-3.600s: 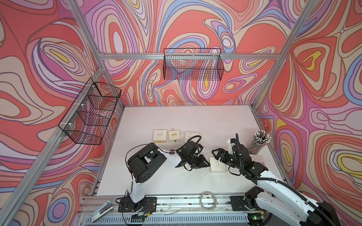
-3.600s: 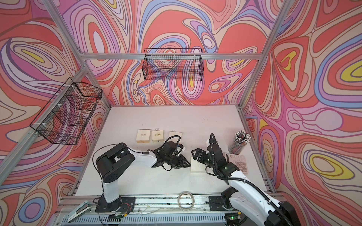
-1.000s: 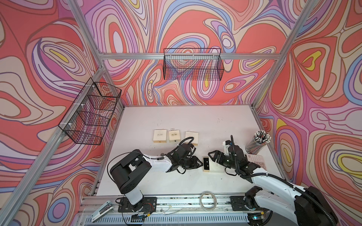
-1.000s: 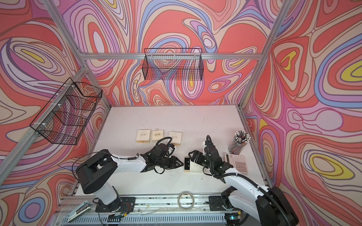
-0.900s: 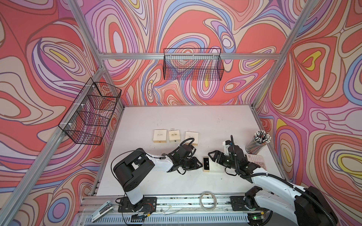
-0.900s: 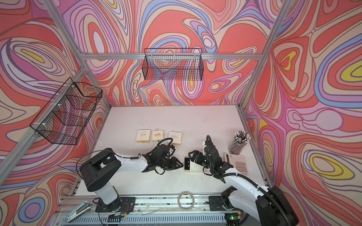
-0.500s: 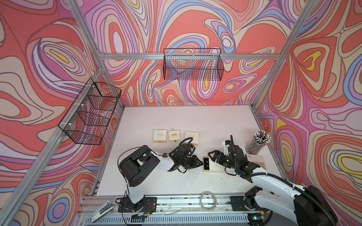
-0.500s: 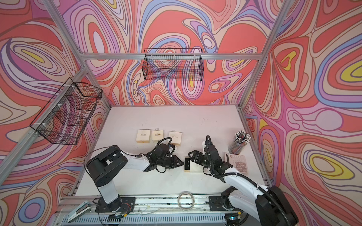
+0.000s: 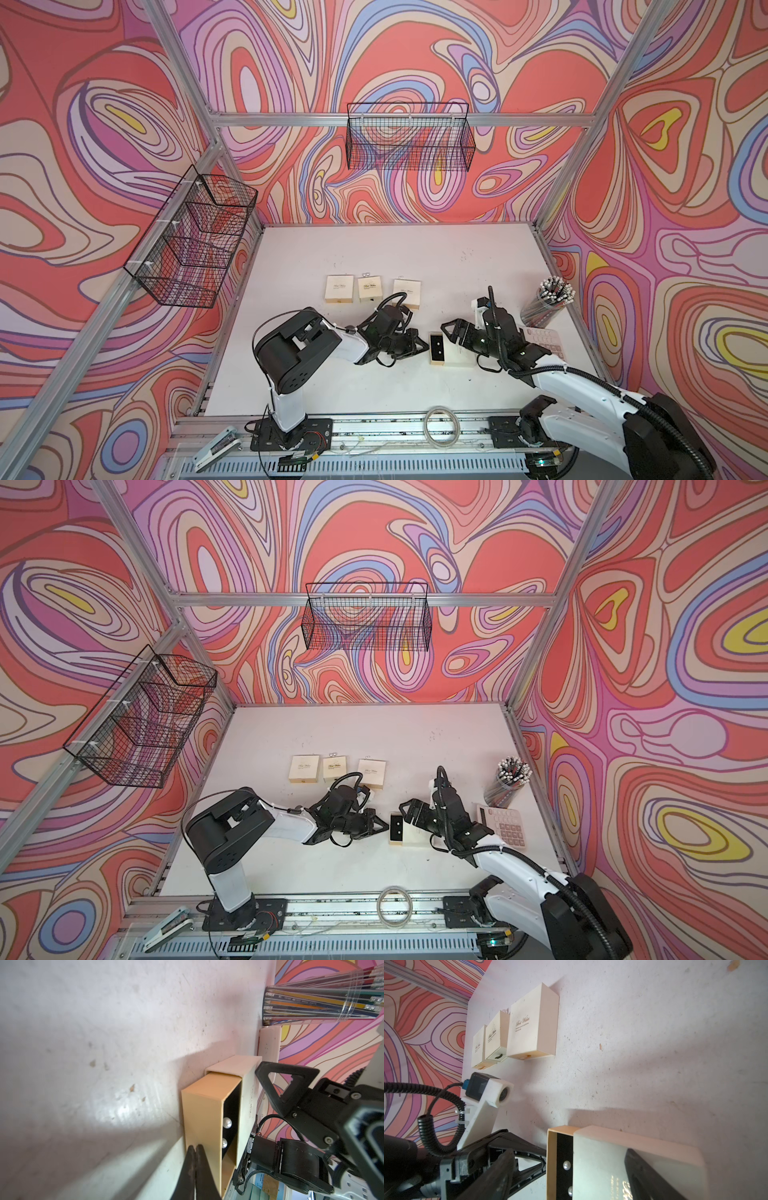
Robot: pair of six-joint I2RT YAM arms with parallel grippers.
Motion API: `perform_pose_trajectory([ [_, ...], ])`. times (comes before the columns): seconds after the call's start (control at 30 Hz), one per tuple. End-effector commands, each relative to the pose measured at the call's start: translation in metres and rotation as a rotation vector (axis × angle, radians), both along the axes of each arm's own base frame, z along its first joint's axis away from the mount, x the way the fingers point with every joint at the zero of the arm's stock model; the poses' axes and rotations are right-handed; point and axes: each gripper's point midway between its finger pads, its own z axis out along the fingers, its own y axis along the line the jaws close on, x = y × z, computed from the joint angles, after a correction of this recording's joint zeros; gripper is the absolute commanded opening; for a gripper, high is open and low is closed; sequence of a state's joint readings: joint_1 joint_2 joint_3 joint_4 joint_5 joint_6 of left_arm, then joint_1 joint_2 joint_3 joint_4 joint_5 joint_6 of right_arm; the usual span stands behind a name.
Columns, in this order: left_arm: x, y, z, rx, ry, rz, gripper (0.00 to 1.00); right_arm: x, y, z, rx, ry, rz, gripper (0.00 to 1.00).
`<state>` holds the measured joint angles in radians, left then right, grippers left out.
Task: Take out the earrings from the drawer-style jewelry box
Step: Open the drawer in the jewelry box.
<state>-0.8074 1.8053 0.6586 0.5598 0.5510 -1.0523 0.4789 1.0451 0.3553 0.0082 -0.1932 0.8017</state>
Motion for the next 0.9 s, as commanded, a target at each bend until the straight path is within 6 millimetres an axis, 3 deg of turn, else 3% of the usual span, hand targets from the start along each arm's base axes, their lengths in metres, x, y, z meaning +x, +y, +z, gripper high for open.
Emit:
perform_pose_trajectory([
  [0.0, 0.003, 0.021, -0.006, 0.062, 0.017, 0.071, 0.0, -0.016, -0.016, -0.03, -0.086, 0.105, -0.024, 0.87],
  [0.2, 0.002, 0.031, -0.009, 0.078, 0.022, 0.094, 0.0, -0.018, -0.017, -0.031, -0.101, 0.107, -0.015, 0.87],
  [0.4, 0.001, 0.023, -0.002, 0.035, 0.016, 0.068, 0.02, -0.012, -0.013, -0.022, -0.102, 0.082, 0.001, 0.87],
  [0.5, 0.0, 0.021, 0.008, 0.007, -0.007, 0.054, 0.15, -0.005, -0.013, -0.006, -0.119, 0.038, 0.006, 0.83],
  [0.63, -0.002, 0.026, 0.025, 0.003, -0.05, 0.051, 0.23, 0.009, -0.016, 0.029, -0.165, -0.05, 0.01, 0.79],
  [0.73, -0.004, 0.038, 0.036, 0.042, -0.093, 0.06, 0.26, 0.013, -0.013, 0.048, -0.192, -0.073, 0.035, 0.74],
  [0.87, -0.006, 0.067, 0.055, 0.145, -0.207, 0.091, 0.32, 0.003, 0.001, 0.054, -0.224, -0.072, 0.079, 0.69],
])
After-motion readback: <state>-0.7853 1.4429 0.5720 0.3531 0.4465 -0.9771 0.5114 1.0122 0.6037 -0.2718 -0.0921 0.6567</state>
